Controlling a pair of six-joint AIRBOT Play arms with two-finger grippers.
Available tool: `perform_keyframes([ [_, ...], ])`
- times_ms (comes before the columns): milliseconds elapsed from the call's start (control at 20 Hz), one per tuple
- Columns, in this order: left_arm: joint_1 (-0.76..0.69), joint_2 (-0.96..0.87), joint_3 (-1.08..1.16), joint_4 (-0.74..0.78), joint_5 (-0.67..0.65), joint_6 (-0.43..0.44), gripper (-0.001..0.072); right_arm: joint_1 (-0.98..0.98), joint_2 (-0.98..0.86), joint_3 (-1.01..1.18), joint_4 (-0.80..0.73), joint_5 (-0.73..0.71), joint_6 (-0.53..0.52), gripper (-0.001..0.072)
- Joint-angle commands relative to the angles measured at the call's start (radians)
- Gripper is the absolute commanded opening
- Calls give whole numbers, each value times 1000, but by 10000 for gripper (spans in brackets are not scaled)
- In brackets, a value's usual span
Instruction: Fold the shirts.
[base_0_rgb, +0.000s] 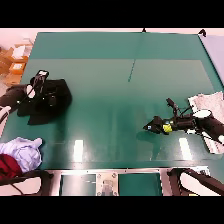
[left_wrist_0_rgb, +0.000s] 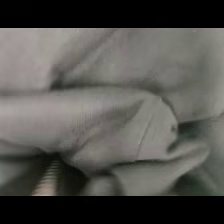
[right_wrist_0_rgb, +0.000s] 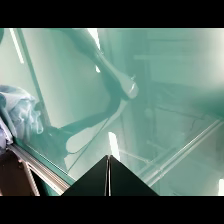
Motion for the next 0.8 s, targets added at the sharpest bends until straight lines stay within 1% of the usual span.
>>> perform_keyframes([
  [0, 16, -68, 30, -3, 2, 17, 23, 0, 0, 0, 0, 0, 0, 17],
  [50, 16, -66, 49, -16, -29, 18, 23, 1, 0, 0, 0, 0, 0, 17],
  [200, -2, -29, 157, -91, -148, 75, 21, 0, 0, 0, 0, 0, 0, 16],
  [300, -60, 30, 264, -159, -240, 110, 21, 0, 0, 0, 0, 0, 0, 16],
  [450, -208, 131, 379, -245, -330, 111, 21, 0, 0, 0, 5, 3, 1, 17],
  [500, -263, 155, 397, -274, -341, 111, 21, -1, 0, 1, 21, 15, 6, 17],
  [550, -326, 171, 404, -314, -341, 110, 21, -1, 0, 6, 52, 31, 46, 17],
  [600, -391, 173, 404, -356, -340, 110, 21, -2, 0, 21, 87, 64, 57, 17],
  [750, -591, 120, 403, -466, -300, 111, 21, -2, 0, 125, 124, 187, 54, 17],
])
